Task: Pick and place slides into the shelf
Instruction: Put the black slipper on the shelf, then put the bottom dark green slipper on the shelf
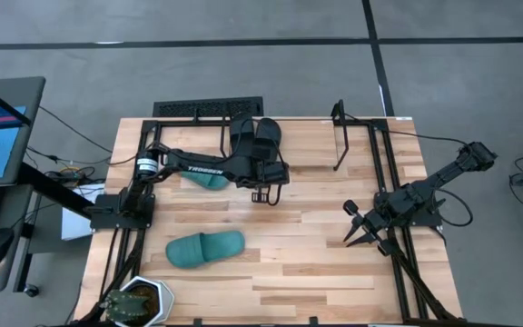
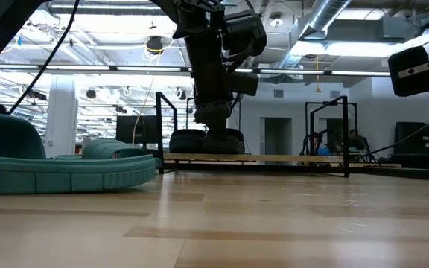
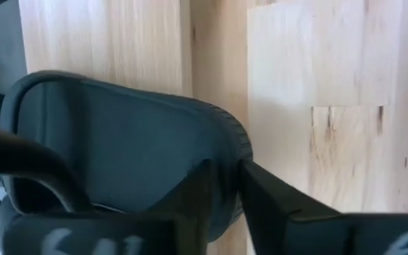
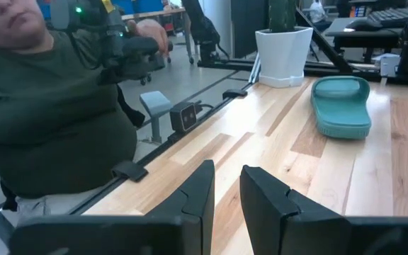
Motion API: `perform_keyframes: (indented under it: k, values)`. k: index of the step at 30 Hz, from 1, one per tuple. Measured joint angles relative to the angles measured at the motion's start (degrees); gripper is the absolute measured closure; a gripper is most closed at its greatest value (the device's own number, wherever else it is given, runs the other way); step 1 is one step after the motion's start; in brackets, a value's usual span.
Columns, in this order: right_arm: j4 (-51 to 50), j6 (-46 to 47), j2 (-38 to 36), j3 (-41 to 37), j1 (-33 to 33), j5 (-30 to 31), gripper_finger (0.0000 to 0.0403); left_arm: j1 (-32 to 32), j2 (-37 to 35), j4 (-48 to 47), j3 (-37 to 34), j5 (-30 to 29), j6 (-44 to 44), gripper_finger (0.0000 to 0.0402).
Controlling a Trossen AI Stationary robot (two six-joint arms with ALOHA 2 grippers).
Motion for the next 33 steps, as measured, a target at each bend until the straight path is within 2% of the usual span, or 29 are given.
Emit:
perform_keyframes:
  k: [7,11,19,23,27,29,33]
  values:
    - [0.00,0.14,0.00,-0.01,0.01,0.00,0.0344,0.15,0.00,-0.55,0.03,-0.76,-0.99,0.0250]
    - [0.00,0.18,-0.02,0.00,0.01,0.00,0.0344,-0.48,0.00,-4.10,0.12,-0.94,-0.87,0.0223]
    - [-0.42,0.18,0.00,0.00,0.01,0.00,0.0344,-3.17,0.00,-16.27,5.80,-5.59,-3.28,0.0217]
    - [-1.27,0.18,0.00,0.00,0.01,0.00,0.0344,-5.65,0.00,-29.92,12.18,-10.10,-7.56,0.0216]
    - [-1.25,0.18,-0.01,0.00,0.00,0.00,0.0344,-8.17,0.00,-46.37,20.21,-13.29,-16.12,0.0216]
    - [-1.22,0.18,-0.01,0.00,0.00,0.00,0.0344,-9.21,-0.39,-47.00,23.02,-13.33,-19.47,0.0216]
    - [-0.18,0.65,0.00,0.00,-0.01,0.00,0.0344,-10.95,-4.84,-45.76,23.29,-7.70,-23.41,0.0216]
